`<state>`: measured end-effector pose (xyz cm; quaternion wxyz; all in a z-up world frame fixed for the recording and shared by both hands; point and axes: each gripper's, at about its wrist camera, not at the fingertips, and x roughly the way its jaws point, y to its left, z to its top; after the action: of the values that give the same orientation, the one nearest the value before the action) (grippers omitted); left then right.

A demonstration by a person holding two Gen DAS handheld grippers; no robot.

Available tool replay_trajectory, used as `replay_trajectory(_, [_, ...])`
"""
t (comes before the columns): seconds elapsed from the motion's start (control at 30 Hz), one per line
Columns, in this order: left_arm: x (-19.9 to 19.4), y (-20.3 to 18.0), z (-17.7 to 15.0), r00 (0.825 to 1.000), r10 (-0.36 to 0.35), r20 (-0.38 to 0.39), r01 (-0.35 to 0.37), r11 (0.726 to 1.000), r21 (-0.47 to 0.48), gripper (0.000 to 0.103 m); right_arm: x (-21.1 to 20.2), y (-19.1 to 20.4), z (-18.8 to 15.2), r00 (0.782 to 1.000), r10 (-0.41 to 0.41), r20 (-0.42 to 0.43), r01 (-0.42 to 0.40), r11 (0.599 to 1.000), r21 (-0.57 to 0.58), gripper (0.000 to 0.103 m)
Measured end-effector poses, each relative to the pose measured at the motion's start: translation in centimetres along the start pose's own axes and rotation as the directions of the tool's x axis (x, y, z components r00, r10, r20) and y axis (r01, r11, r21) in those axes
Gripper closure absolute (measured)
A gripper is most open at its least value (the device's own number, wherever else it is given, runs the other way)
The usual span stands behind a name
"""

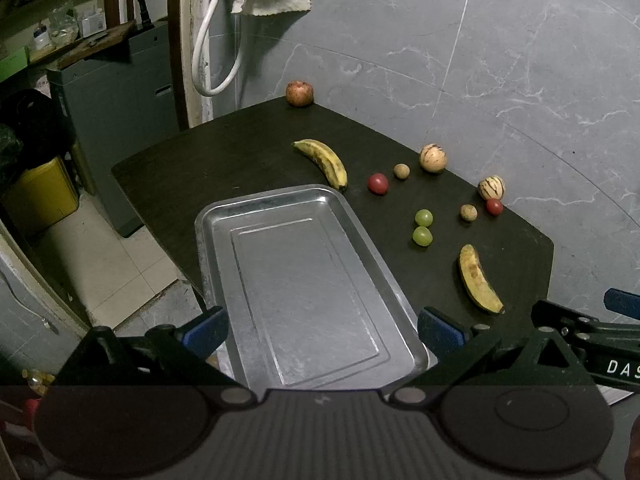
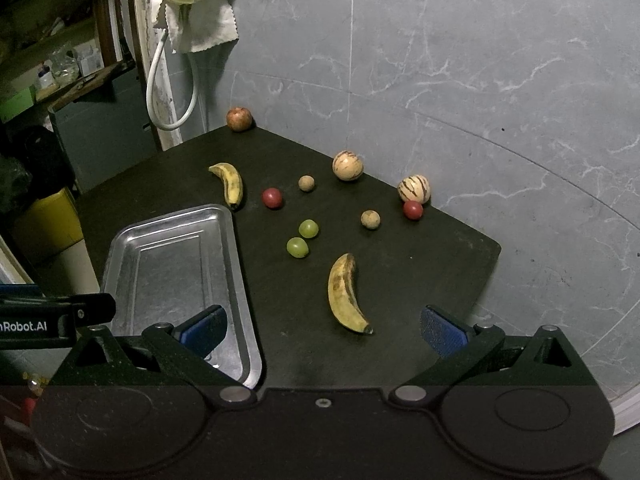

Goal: Organize fruits

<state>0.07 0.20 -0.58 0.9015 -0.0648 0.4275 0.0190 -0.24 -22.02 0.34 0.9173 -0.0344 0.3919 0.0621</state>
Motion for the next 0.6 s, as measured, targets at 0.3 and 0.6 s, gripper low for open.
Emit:
replay_trajectory(0.3, [-0.21,-0.18,0.02,1.000,-0.001,0.001,0.001,1.000,-0.002,0.000,-0.12,-0.04,0.03,1.000,0.000,0.003,0.000,1.000,0.000,0.000])
replay_trajectory(0.6, [-0.18,-0.25,-0.06,1.000,-0.001,0.001,0.001,1.000,-0.003,0.000,-0.37,-0.12,0.06,1.000,0.001,0.007,-0.001,1.000,-0.001,0.000])
